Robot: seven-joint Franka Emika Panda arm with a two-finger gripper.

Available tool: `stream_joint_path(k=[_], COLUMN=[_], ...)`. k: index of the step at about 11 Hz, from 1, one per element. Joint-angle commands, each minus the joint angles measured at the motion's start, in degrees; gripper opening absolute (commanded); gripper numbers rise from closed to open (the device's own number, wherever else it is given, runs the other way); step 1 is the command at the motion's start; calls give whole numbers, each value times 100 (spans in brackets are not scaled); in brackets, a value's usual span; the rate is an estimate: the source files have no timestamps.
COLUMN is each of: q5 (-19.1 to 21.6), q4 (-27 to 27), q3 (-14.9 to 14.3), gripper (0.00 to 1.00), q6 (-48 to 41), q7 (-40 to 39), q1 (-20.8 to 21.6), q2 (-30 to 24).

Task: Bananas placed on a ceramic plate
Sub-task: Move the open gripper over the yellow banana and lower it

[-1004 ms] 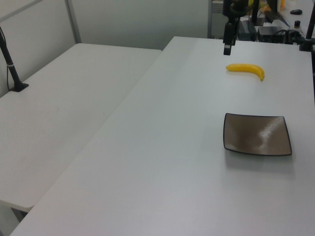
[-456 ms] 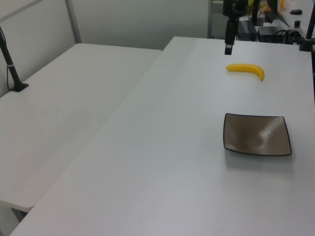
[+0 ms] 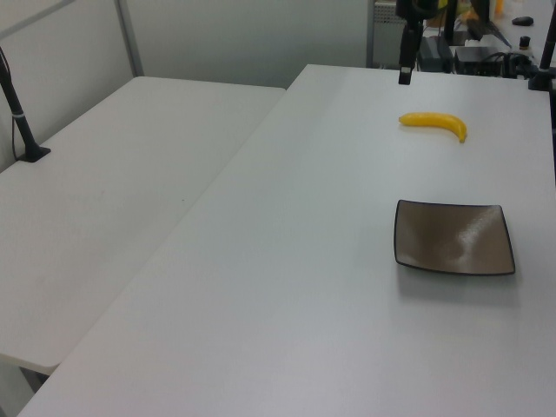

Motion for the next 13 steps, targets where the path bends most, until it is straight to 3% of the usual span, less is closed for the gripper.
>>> stream_joint_path(k=[1,5,9,13], q5=[-52,-53,-228,-237], q4=[397,573,502,-50], q3=[-42,-33,-24,-24], gripper=[100,100,100,100], q6=[-33,37,854,1689], q7=[-112,-515,-998,-1350], q1=[-693,-1976,-2803,-3043], q2=[217,611,1278,1517])
